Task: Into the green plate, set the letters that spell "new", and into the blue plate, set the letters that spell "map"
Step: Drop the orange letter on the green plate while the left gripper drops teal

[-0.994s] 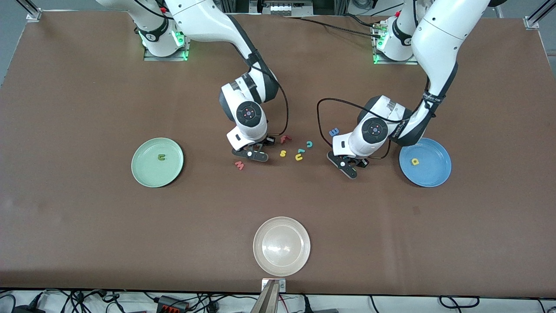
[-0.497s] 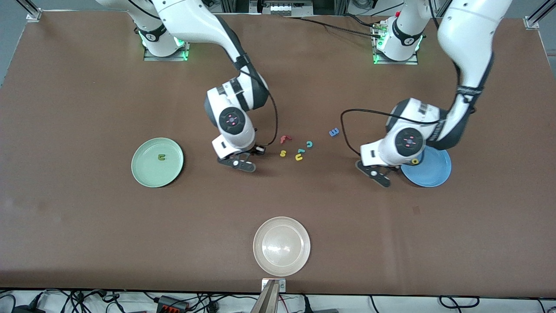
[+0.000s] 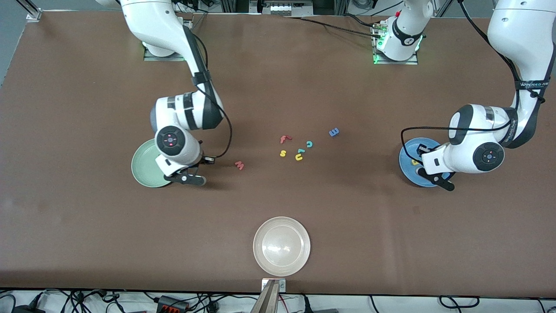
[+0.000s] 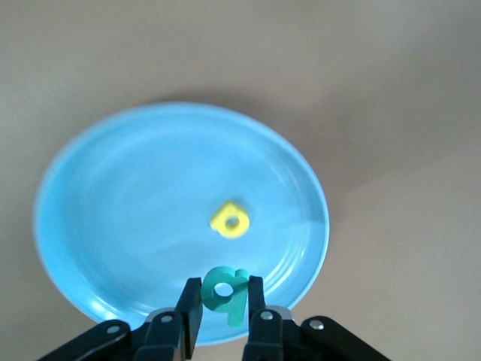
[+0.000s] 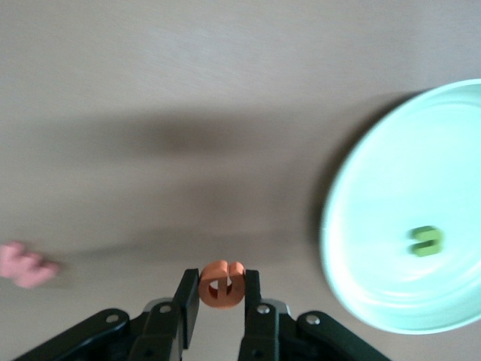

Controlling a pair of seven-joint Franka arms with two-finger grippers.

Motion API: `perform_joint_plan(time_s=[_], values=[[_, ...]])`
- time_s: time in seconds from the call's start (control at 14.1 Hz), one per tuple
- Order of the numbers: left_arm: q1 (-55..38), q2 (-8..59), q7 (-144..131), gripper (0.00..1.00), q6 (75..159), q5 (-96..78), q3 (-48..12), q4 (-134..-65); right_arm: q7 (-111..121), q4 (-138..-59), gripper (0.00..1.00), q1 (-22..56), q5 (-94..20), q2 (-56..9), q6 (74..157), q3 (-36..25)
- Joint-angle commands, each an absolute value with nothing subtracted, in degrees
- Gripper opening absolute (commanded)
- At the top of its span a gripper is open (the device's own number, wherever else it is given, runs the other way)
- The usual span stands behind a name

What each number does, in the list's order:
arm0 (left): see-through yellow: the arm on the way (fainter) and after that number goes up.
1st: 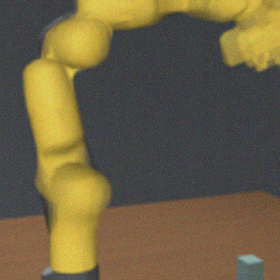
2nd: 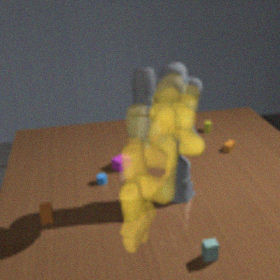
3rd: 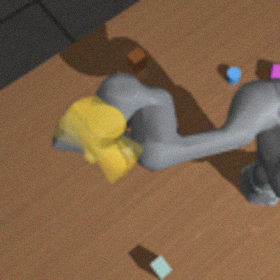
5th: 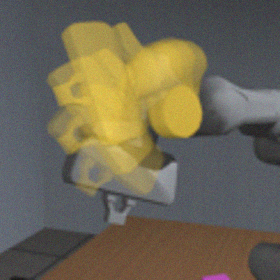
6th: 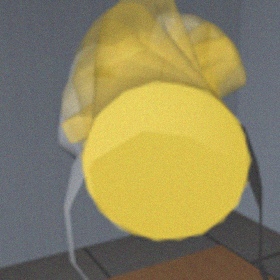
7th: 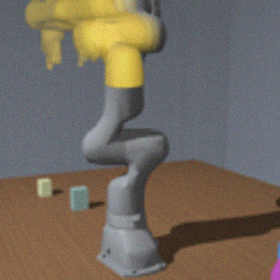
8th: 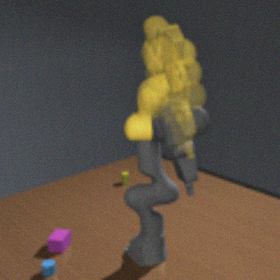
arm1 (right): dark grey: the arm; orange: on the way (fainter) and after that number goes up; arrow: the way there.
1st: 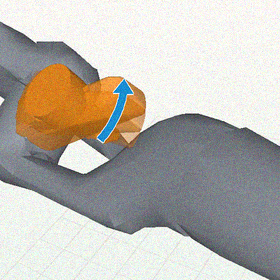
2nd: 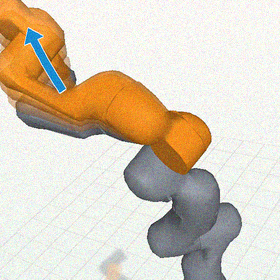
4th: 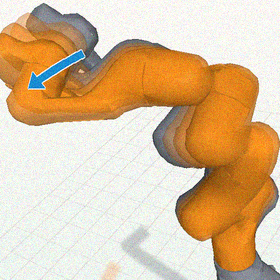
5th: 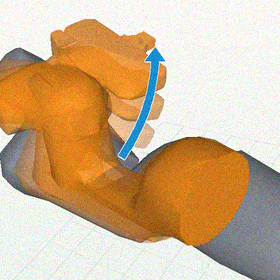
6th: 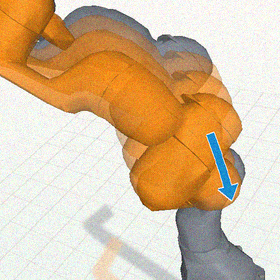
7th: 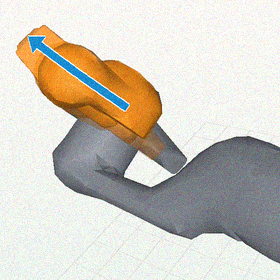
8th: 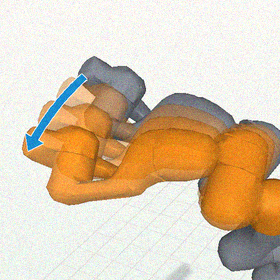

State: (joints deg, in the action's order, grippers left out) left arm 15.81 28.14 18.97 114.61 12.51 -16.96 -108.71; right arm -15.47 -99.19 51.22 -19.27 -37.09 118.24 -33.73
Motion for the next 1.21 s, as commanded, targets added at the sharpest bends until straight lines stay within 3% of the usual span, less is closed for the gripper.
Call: perform_joint_plan(time_s=[0.0,0.07,0.14,0.21,0.43,0.71,0.92,1.14], values=[[16.5,27.7,13.6,0.25,115.8,13.7,-17.8,-113.3,-8.5,-105.7,0.13,51.9,-19.5,-32.5,118.2,-36.1],[16.6,27.7,12.8,0.47,115.9,13.7,-17.7,-114.1,-6.7,-107.7,0.13,51.8,-19.6,-31.1,118.3,-36.6],[16.9,27.7,12.6,0.85,116.0,13.7,-17.8,-114.2,-6.0,-109.3,0.13,51.8,-19.5,-29.8,118.3,-37.2],[17.5,27.6,12.5,1.0,115.9,13.7,-17.9,-114.2,-5.9,-110.7,0.13,51.9,-19.5,-28.8,118.3,-37.4],[17.4,26.2,11.9,1.0,113.7,13.5,-20.3,-113.9,-5.7,-112.0,0.14,51.6,-19.5,-28.9,118.9,-37.4],[17.7,24.8,-6.6,1.0,109.3,13.4,-31.9,-113.8,-0.2,-111.7,0.14,48.4,-19.5,-30.5,120.7,-37.4],[17.0,25.6,-19.3,1.0,109.9,13.5,-39.3,-113.8,3.2,-111.5,0.14,46.3,-20.1,-31.9,122.6,-37.2],[15.7,25.8,-14.4,1.0,113.8,13.8,-44.6,-114.4,3.0,-111.4,0.15,46.3,-20.5,-33.0,125.1,-36.7]])
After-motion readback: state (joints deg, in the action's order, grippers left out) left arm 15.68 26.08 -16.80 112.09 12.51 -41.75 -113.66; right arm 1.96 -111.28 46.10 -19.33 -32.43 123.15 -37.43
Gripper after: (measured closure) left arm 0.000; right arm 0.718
